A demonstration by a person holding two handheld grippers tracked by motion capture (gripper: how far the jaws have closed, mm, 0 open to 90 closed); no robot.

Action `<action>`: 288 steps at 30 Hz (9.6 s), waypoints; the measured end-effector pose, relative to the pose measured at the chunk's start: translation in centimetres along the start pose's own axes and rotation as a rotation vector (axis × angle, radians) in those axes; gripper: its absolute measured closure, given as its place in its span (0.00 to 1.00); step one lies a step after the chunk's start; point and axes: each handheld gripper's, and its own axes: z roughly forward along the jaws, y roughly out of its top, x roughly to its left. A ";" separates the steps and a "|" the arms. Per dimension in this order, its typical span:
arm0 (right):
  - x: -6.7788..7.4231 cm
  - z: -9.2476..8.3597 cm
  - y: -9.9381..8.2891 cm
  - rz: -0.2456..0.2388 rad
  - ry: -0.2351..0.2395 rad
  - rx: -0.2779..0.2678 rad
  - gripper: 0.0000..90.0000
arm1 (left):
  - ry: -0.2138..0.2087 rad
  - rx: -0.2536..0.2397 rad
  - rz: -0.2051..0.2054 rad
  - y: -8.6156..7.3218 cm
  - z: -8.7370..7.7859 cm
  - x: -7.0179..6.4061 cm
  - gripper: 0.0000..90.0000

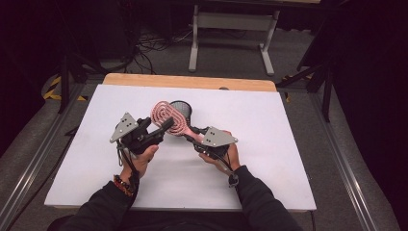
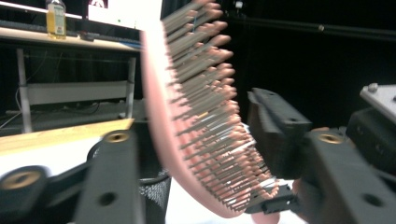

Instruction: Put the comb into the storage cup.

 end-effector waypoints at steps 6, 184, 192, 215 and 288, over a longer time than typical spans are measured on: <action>0.3 0.0 0.0 -0.002 -0.044 0.002 0.77 | -0.032 -0.019 -0.036 0.4 0.4 0.2 0.67; -2.2 -11.9 -5.7 0.203 -0.205 0.136 0.16 | 0.094 0.205 0.212 4.8 7.9 4.9 0.71; -2.0 -11.7 -5.7 0.202 -0.189 0.143 0.16 | 0.108 0.204 0.189 3.8 8.0 5.0 0.71; -1.3 -10.8 -6.0 0.194 -0.139 0.168 0.17 | 0.200 0.186 0.065 1.6 7.0 8.3 0.62; -0.8 -10.5 -5.7 0.154 -0.113 0.188 0.18 | 0.174 0.234 0.342 5.1 2.8 6.6 0.12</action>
